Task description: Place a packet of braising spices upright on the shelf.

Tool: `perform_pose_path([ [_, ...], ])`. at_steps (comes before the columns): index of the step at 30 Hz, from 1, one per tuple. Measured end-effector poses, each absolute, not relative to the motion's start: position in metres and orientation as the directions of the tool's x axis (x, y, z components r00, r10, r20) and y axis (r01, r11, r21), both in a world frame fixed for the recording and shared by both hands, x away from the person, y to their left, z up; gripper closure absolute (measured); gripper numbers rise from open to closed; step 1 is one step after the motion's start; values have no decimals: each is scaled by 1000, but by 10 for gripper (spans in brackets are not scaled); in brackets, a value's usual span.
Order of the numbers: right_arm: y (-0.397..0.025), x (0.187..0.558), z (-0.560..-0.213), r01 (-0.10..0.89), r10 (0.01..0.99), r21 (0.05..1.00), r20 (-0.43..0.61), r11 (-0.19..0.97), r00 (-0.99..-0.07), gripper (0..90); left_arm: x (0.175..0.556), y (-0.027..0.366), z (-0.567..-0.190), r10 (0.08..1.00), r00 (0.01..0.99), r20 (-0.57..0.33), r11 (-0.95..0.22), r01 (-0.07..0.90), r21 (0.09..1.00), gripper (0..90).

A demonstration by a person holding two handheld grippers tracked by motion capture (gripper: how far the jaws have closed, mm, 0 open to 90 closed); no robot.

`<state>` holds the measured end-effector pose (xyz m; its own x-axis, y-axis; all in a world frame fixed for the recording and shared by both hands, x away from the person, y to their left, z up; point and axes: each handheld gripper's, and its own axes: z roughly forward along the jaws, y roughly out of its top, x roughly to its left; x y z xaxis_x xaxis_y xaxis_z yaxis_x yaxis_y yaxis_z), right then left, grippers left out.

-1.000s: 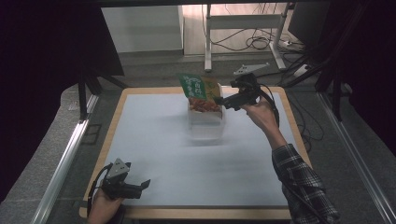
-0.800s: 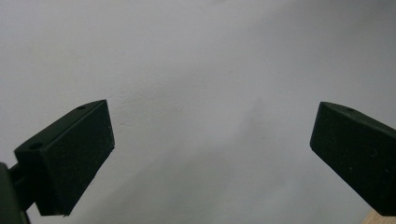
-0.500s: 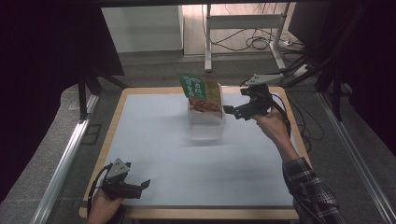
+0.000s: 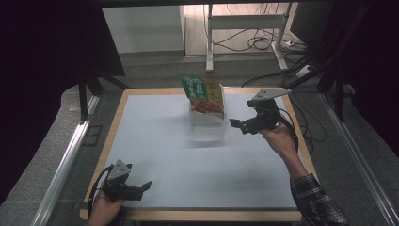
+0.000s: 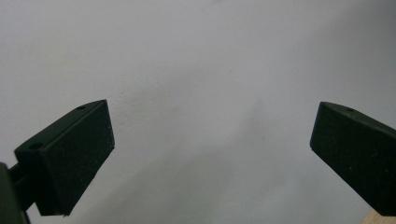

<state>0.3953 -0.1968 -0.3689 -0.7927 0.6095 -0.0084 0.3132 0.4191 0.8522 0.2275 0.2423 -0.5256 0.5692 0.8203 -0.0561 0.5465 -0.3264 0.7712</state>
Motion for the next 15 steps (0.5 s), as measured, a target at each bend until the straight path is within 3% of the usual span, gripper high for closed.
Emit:
perform_pose_path([
  [15, -210, 364, -392, 312, 608, 841, -24, 441, -794, 0, 228, 242, -526, 819, 571, -53, -330, 546, 770, 0],
])
